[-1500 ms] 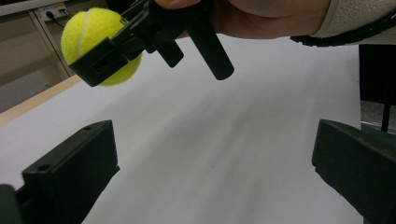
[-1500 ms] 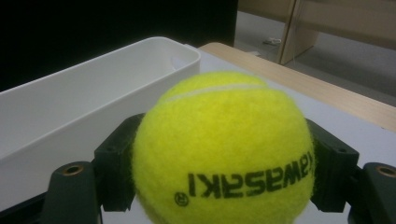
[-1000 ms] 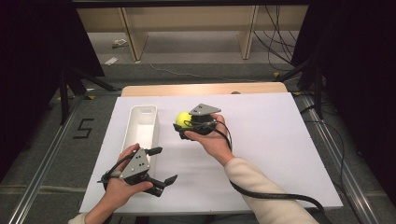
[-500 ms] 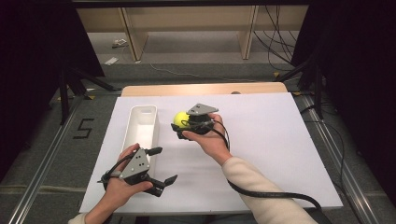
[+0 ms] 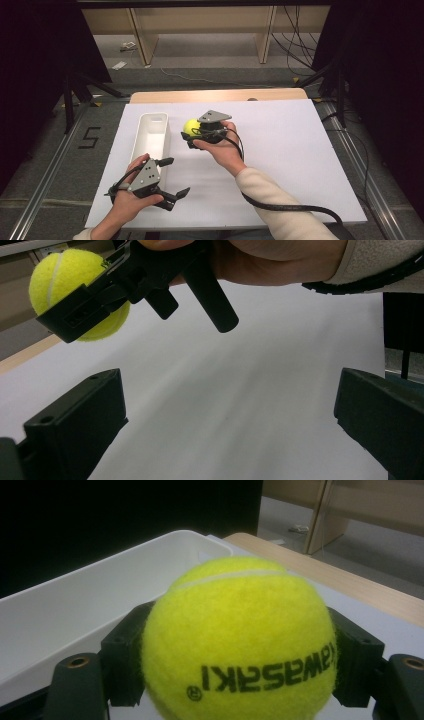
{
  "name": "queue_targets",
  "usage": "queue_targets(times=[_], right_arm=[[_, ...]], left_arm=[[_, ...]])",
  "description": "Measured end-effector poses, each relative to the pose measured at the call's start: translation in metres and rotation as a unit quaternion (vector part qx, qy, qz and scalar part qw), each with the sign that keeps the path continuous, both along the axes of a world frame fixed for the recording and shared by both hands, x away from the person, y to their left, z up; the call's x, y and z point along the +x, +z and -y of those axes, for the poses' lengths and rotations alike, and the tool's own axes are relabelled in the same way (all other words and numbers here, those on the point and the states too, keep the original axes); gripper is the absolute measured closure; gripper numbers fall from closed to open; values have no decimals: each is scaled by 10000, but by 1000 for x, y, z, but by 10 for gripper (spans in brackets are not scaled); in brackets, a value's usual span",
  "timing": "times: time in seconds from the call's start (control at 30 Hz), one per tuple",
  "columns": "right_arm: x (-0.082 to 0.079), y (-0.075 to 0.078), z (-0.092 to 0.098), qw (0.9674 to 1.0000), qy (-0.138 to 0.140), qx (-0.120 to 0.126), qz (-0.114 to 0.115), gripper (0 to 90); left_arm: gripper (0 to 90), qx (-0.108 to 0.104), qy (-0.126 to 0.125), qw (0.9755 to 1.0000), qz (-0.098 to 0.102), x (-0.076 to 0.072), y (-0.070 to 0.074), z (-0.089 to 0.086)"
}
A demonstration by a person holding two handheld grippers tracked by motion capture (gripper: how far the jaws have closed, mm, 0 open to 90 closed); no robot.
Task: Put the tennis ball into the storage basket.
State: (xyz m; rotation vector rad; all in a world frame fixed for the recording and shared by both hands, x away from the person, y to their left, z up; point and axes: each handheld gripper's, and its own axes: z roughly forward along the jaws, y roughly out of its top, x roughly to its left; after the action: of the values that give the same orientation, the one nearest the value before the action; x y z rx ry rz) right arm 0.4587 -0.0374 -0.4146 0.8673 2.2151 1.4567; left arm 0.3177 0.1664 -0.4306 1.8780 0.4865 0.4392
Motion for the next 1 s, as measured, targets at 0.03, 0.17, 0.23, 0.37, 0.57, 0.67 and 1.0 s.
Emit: queue_targets(times=[0.03,0.17,0.23,0.37,0.57,0.67,1.0], right_arm=[[0,0,0,10000,8,-5,7,264],[0,0,-3,10000,26,3,7,264],[0,0,-7,10000,46,8,8,264],[0,0,-11,10000,81,-15,14,264],[1,0,-13,10000,77,-18,25,264],[0,1,-13,10000,75,-15,19,264],[0,3,-17,9999,113,-11,32,264]], left_arm=[[0,1,-1,10000,0,0,0,0],[0,-1,1,10000,7,0,0,0],[0,-1,3,10000,6,0,0,0],[0,-12,-4,10000,3,0,1,0],[0,-11,-15,10000,3,0,0,0],[0,-8,-10,10000,9,0,0,0],[0,-6,-15,10000,11,0,1,0]])
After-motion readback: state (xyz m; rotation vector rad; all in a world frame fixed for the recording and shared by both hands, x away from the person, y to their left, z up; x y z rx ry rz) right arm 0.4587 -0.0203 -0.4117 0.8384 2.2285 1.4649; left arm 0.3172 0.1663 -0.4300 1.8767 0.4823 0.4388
